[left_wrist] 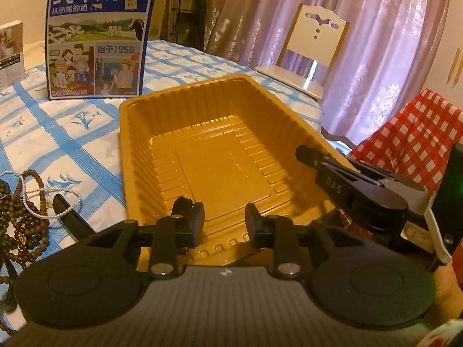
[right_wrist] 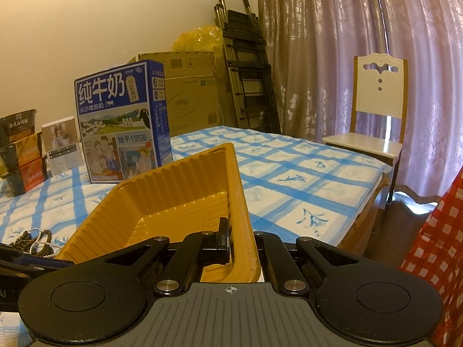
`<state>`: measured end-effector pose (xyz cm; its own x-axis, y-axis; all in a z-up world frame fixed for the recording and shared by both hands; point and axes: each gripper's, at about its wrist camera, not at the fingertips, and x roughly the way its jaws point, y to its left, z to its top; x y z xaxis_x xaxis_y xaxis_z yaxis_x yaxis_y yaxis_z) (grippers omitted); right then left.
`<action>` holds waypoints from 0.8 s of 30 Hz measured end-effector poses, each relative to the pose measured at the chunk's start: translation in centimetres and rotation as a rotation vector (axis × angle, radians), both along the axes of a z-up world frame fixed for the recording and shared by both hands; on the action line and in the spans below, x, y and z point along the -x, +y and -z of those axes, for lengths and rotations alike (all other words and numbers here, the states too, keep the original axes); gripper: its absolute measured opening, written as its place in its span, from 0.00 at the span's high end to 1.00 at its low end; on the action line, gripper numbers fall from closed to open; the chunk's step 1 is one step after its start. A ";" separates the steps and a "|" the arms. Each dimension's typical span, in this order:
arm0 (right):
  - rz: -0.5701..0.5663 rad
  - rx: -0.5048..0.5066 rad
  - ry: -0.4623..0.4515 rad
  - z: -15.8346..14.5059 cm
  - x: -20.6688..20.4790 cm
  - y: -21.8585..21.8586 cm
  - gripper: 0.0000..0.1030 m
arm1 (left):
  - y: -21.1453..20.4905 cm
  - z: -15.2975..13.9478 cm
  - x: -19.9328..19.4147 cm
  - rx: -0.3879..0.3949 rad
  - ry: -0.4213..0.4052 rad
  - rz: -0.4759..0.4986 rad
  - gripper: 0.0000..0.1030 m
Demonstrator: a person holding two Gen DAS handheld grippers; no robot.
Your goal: Organize jewelry
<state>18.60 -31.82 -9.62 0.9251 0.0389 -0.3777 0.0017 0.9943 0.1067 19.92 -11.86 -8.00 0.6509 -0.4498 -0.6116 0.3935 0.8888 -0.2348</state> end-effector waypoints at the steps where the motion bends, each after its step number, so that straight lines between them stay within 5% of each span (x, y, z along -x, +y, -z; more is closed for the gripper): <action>1: 0.000 0.000 0.000 0.0 0.0 0.0 0.97 | 0.1 -0.3 0.3 0.002 -0.015 -0.005 0.72; 9: 0.002 -0.002 0.001 0.0 0.0 0.0 0.97 | 4.7 -2.3 4.1 -0.042 -0.126 -0.132 0.64; 16: 0.003 -0.002 0.002 0.0 0.0 0.0 0.97 | 12.4 -0.6 6.0 -0.187 -0.013 -0.375 0.64; 24: 0.002 0.003 0.002 0.0 0.1 0.0 0.97 | 16.2 1.4 6.0 -0.202 0.102 -0.467 0.65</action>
<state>18.53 -31.83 -9.60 0.9246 0.0361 -0.3792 0.0038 0.9946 0.1039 13.95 4.36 -9.42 0.6863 0.0083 -0.7272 -0.0721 0.9958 -0.0567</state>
